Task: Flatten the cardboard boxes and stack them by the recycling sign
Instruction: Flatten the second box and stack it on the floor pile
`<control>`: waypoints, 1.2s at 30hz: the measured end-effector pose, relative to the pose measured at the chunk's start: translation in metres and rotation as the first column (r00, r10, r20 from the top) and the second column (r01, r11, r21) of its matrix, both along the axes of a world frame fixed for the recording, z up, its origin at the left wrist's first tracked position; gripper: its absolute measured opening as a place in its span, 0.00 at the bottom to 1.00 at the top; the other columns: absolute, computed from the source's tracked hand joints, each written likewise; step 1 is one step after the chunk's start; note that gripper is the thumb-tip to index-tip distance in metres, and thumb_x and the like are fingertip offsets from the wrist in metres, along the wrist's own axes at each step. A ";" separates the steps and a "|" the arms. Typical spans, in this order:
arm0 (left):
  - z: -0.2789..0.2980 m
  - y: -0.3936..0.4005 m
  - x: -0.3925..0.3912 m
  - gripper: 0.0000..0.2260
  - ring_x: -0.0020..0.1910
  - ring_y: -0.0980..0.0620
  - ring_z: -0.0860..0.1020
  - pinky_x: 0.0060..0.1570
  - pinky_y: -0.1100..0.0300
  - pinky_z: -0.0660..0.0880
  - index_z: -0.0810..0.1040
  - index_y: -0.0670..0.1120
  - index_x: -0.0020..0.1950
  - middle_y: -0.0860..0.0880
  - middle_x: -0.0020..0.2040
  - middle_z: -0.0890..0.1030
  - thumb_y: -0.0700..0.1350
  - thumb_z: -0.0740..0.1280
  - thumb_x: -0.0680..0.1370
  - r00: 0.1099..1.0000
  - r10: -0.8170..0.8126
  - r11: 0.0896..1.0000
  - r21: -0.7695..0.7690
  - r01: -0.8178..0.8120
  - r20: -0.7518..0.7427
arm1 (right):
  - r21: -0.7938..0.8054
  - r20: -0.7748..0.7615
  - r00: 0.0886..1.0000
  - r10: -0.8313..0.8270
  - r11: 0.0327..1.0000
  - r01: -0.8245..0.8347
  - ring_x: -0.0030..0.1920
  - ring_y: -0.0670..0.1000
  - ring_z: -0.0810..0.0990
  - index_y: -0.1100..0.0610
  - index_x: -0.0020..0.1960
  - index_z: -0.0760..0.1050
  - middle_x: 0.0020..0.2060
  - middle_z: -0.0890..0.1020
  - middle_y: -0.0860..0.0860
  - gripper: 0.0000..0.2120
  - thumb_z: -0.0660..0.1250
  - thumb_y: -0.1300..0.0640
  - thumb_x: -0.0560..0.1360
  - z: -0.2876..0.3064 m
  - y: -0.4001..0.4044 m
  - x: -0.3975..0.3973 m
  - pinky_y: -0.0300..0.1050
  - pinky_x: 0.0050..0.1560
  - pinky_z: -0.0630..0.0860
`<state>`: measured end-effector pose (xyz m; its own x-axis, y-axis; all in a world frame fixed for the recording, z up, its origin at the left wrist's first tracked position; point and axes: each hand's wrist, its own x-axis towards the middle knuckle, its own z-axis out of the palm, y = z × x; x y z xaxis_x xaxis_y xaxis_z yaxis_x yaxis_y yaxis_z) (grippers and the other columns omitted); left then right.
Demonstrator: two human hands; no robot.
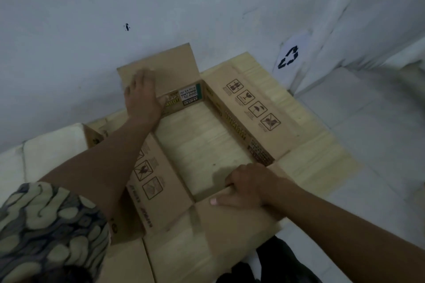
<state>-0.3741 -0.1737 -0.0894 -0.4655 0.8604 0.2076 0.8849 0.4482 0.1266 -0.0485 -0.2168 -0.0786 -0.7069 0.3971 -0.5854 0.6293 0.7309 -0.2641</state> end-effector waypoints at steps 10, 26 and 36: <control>-0.036 0.016 -0.017 0.14 0.54 0.37 0.77 0.53 0.45 0.72 0.78 0.44 0.57 0.39 0.55 0.78 0.52 0.64 0.79 0.997 -0.055 0.985 -0.160 0.063 0.051 | 0.511 -0.514 0.852 0.098 0.833 0.212 0.18 0.50 0.64 0.55 0.21 0.69 0.17 0.67 0.49 0.39 0.56 0.22 0.70 -0.056 -0.006 0.002 0.37 0.30 0.55; -0.045 -0.005 -0.022 0.20 0.65 0.41 0.73 0.65 0.40 0.62 0.72 0.49 0.67 0.42 0.63 0.77 0.57 0.61 0.79 0.974 -0.100 0.987 -0.104 0.123 0.201 | 0.469 -0.664 0.744 0.071 0.815 0.340 0.22 0.52 0.73 0.54 0.26 0.71 0.23 0.74 0.50 0.34 0.58 0.27 0.74 -0.073 0.000 0.004 0.38 0.27 0.58; -0.014 -0.003 0.117 0.34 0.75 0.45 0.63 0.73 0.45 0.61 0.66 0.47 0.76 0.44 0.76 0.66 0.67 0.57 0.77 0.858 -0.051 0.996 -0.041 0.084 0.511 | 0.353 -0.766 0.596 -0.241 0.616 0.704 0.67 0.56 0.72 0.57 0.63 0.77 0.65 0.76 0.54 0.17 0.61 0.48 0.80 -0.018 0.062 0.037 0.58 0.66 0.67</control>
<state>-0.2567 -0.1766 -0.1036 -0.4323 0.8967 -0.0947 0.7331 0.4107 0.5422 -0.0114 -0.1553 -0.0969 -0.3680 0.8542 0.3674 0.7873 0.4964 -0.3657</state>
